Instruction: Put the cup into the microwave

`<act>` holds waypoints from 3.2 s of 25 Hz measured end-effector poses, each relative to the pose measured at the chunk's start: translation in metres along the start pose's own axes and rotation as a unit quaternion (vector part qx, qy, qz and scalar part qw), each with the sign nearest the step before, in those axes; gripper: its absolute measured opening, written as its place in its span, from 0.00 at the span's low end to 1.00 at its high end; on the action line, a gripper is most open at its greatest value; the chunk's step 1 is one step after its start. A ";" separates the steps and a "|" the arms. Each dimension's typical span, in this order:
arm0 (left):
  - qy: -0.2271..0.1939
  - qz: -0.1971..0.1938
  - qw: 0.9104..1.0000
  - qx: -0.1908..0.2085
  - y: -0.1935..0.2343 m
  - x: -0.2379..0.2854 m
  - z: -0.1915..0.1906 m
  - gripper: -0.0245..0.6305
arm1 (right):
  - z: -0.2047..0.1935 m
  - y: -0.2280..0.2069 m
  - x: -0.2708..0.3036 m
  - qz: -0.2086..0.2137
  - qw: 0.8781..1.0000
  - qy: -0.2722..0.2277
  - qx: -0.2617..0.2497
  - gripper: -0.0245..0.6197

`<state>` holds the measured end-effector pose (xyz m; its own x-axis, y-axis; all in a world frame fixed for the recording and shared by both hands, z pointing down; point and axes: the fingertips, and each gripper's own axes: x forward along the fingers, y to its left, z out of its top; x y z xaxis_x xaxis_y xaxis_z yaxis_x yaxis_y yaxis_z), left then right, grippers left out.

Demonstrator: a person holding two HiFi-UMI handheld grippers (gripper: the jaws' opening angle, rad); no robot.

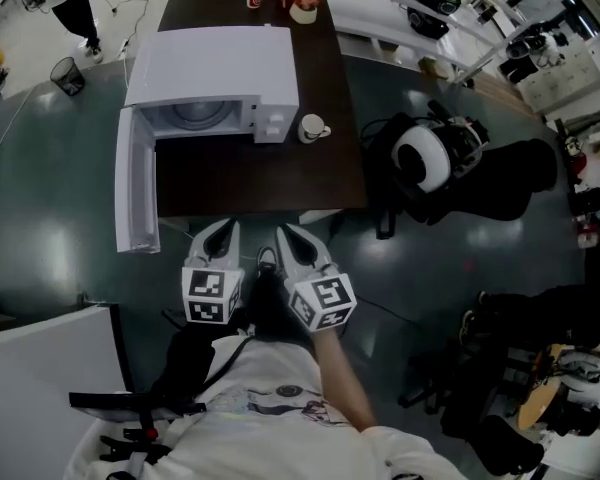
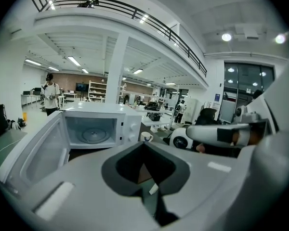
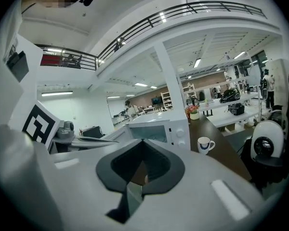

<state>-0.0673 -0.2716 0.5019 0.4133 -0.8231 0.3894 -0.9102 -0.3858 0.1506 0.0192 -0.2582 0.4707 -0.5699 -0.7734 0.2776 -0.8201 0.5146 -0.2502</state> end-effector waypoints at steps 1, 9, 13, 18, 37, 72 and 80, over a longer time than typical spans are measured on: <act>0.001 0.004 1.000 0.002 0.003 0.008 0.001 0.03 | 0.000 -0.006 0.007 0.005 1.000 0.001 0.001 0.04; -0.004 0.043 0.999 0.006 0.024 0.070 0.046 0.03 | 0.033 -0.056 0.062 0.051 0.999 -0.002 0.004 0.04; -0.002 0.053 0.999 0.011 0.027 0.103 0.052 0.03 | 0.038 -0.078 0.084 0.076 0.997 0.005 0.003 0.04; 0.016 0.069 0.997 0.006 0.029 0.121 0.050 0.04 | 0.039 -0.105 0.098 0.089 0.996 0.016 0.002 0.04; 0.135 0.056 0.988 -0.048 0.042 0.168 -0.021 0.04 | -0.035 -0.234 0.127 0.062 0.982 0.167 -0.059 0.13; 0.289 0.040 0.951 -0.103 0.050 0.190 -0.101 0.04 | -0.124 -0.327 0.222 0.275 0.804 0.401 -0.343 0.25; 0.289 0.038 0.951 -0.103 0.048 0.186 -0.103 0.04 | -0.124 -0.324 0.217 0.265 0.811 0.393 -0.342 0.15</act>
<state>-0.0371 -0.3999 0.6754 0.3173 -0.4554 0.8318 -0.9471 -0.1961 0.2539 0.1548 -0.5473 0.7274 -0.4882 -0.0398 0.8718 -0.1318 0.9909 -0.0285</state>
